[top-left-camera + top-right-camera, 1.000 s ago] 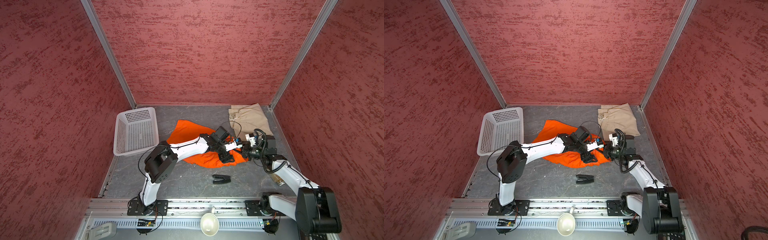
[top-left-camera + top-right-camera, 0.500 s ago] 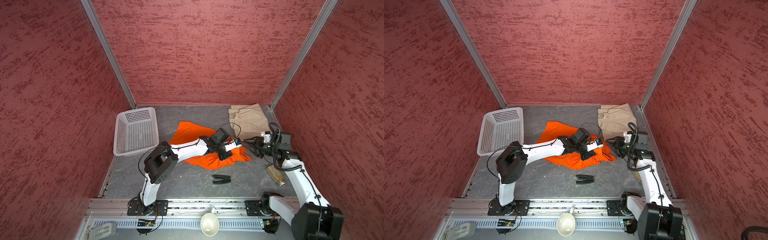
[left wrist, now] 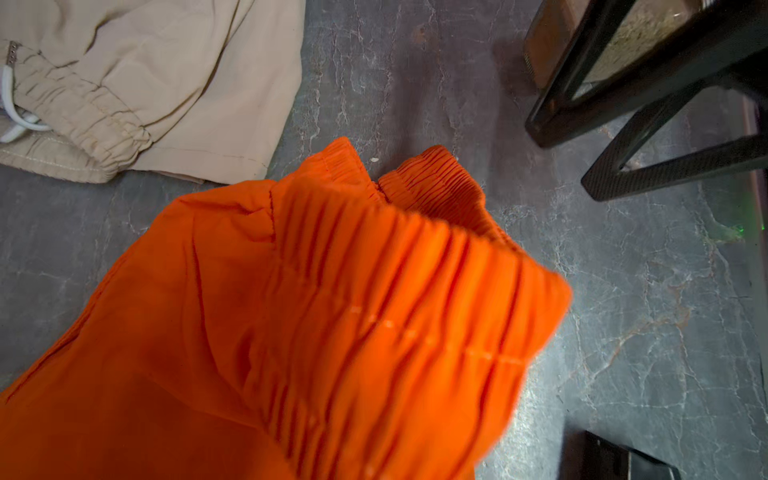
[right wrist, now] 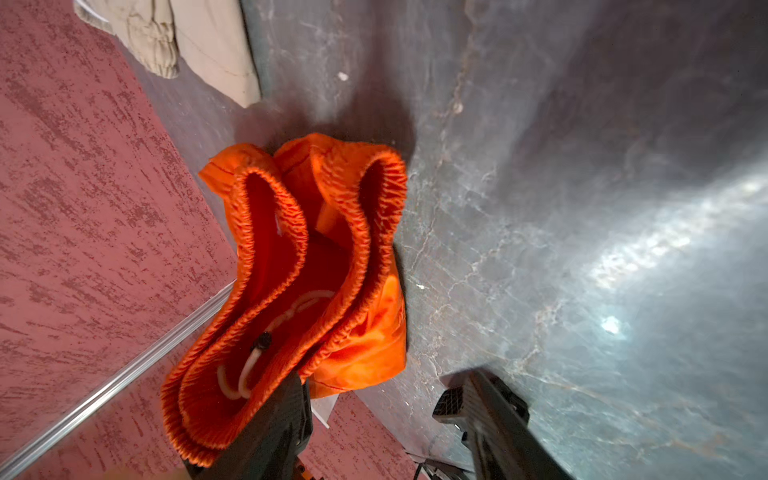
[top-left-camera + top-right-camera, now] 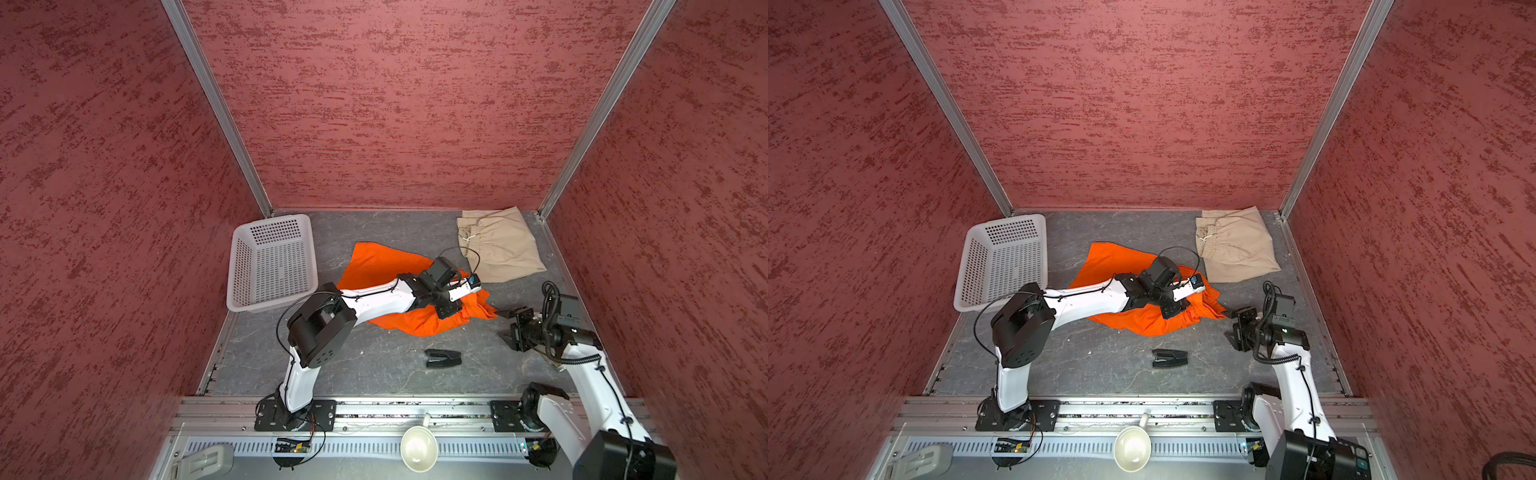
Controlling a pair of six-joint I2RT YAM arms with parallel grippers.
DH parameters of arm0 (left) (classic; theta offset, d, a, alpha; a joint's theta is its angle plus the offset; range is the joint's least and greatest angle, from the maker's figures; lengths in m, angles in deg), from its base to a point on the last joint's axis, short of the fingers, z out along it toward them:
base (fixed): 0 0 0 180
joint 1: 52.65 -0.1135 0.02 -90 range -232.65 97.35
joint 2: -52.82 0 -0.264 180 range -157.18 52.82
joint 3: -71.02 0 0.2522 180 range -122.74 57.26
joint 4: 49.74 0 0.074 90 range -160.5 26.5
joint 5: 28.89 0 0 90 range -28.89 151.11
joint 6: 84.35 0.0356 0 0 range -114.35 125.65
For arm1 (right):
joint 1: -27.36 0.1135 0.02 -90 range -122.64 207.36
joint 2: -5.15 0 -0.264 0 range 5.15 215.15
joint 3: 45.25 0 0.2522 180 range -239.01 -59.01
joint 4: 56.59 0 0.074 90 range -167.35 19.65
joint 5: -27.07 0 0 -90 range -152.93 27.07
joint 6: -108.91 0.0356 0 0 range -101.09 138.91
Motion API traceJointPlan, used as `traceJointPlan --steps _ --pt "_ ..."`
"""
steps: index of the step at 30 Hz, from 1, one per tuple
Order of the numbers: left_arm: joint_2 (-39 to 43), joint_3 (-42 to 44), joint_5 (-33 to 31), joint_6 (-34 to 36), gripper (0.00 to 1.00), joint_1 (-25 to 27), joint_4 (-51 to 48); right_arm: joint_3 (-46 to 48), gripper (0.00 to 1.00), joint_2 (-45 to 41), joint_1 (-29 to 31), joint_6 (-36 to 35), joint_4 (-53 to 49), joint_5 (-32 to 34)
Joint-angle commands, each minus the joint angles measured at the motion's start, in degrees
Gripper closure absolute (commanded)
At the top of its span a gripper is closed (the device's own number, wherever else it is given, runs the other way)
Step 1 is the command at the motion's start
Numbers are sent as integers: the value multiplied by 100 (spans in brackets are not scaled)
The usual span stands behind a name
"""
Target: Fold and stack the shorts
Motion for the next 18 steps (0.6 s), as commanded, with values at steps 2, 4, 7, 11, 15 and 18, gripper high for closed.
traceJointPlan --steps 2,4,7,11,15,18 --pt "284 111 -69 134 100 32 344 118 36 341 -11 565 1329 -210" --pt "312 150 -107 228 100 69 405 197 36 592 -10 663 1793 -241" --pt "351 215 -234 274 100 113 585 354 36 1060 -11 782 2513 -297" --pt "369 253 -394 288 100 151 772 311 38 1731 23 763 3135 -395" --pt "320 212 -527 295 100 186 882 251 41 2303 51 725 3608 -480" --pt "319 206 -608 302 100 227 967 200 51 2821 78 784 4149 -589"
